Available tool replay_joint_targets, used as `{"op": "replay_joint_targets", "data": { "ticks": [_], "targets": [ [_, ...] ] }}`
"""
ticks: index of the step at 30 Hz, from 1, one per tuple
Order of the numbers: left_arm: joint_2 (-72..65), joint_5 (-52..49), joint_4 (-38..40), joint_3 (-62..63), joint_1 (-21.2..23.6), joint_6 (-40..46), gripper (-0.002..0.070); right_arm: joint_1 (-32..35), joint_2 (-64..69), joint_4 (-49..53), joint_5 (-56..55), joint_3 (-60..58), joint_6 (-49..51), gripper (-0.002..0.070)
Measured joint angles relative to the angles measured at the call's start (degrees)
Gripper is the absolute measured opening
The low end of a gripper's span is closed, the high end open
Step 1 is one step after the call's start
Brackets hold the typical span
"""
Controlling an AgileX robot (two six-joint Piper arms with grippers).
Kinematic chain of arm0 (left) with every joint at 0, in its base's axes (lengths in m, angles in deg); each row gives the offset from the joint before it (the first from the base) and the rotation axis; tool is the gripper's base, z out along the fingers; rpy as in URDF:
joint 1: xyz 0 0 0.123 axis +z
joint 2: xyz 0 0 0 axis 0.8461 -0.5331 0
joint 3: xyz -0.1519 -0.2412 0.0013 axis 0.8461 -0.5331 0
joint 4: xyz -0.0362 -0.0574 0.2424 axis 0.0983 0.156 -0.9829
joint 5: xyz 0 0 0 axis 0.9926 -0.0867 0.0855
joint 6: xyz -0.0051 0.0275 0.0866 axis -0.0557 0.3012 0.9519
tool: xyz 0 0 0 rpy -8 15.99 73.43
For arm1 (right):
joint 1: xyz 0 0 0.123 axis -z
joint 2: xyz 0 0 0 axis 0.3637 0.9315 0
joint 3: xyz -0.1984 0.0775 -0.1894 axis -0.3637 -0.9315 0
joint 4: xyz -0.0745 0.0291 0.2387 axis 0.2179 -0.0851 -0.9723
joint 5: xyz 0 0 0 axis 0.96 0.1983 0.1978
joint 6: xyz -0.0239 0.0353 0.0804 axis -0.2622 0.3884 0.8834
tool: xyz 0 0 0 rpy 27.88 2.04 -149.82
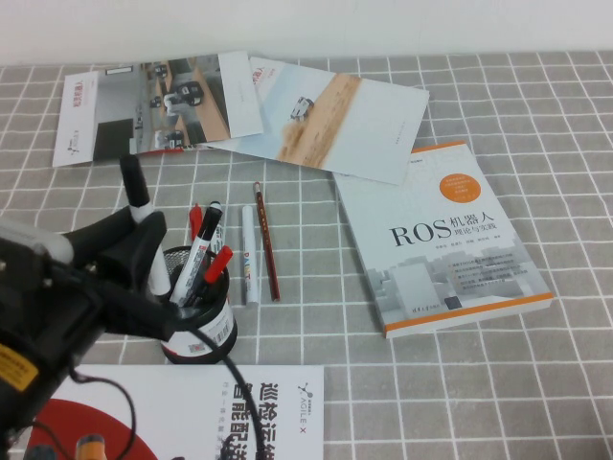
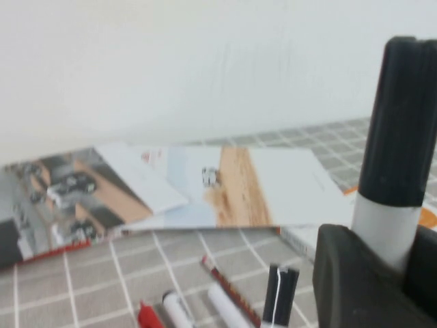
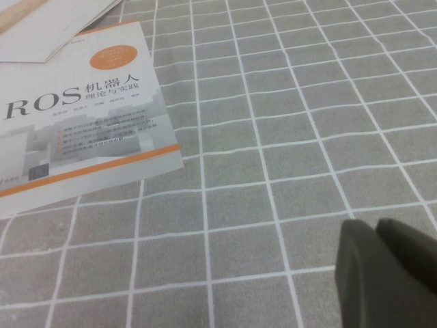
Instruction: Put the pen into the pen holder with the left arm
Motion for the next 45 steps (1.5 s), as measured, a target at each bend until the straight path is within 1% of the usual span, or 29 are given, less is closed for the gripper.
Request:
{"op": "replay_joint_targets", "data": {
  "ticks": [2, 4, 6, 9, 12, 16, 23, 25, 28, 29, 32, 36, 39, 42, 45],
  "targets": [
    [-1.9, 1.9, 0.0, 0.0, 0.0, 0.3, 0.0120, 0.0, 0.0, 0.0, 0.0, 0.0, 0.0, -0.0015],
    [-4.0, 2.8, 0.2, 0.0, 0.0, 1.1, 0.0145, 0.0, 0.0, 0.0, 0.0, 0.0, 0.0, -0.0015],
    [-6.5, 4.5, 1.5, 0.0, -0.1, 1.8, 0.0194, 0.0, 0.0, 0.0, 0.0, 0.0, 0.0, -0.0015],
    [-10.0, 9.0, 3.4, 0.0, -0.1, 2.4, 0.0242, 0.0, 0.0, 0.0, 0.0, 0.0, 0.0, -0.0015],
    [-12.9, 12.0, 4.8, 0.0, -0.1, 3.9, 0.0256, 0.0, 0.0, 0.0, 0.0, 0.0, 0.0, -0.0015],
    [-16.1, 13.0, 5.0, 0.0, -0.1, 4.8, 0.0260, 0.0, 0.0, 0.0, 0.0, 0.0, 0.0, -0.0015],
    [-14.4, 13.1, 5.4, 0.0, -0.1, 3.1, 0.0258, 0.0, 0.0, 0.0, 0.0, 0.0, 0.0, -0.0015],
    [-11.7, 10.0, 5.5, 0.0, -0.1, 1.7, 0.0232, 0.0, 0.0, 0.0, 0.0, 0.0, 0.0, -0.0015],
    [-6.3, 2.7, 5.5, 0.0, -0.1, 0.3, 0.0131, 0.0, 0.0, 0.0, 0.0, 0.0, 0.0, -0.0015],
    [-3.4, -0.9, 5.5, 0.0, -0.1, 0.1, 0.0078, 0.0, 0.0, 0.0, 0.0, 0.0, 0.0, -0.0015],
    [3.9, -8.3, 5.5, 0.0, -0.1, -0.3, 0.0023, 0.0, 0.0, 0.0, 0.0, 0.0, 0.0, -0.0015],
    [15.9, -17.3, 5.5, -0.1, -0.1, 0.0, 0.0005, 0.0, 0.0, 0.0, 0.0, 0.0, 0.0, -0.0015],
    [23.8, -25.5, 5.5, -0.1, -0.1, 3.8, 0.0001, 0.0, 0.0, 0.0, 0.0, 0.0, 0.0, -0.0015],
    [28.5, -32.9, 5.5, -0.3, -0.1, 4.9, 0.0000, 0.0, 0.0, 0.0, 0.0, 0.0, 0.0, -0.0015],
    [31.4, -36.9, 5.5, -0.4, -0.1, 4.4, 0.0000, 0.0, 0.0, 0.0, 0.0, 0.0, 0.0, -0.0015]
  ]
}}
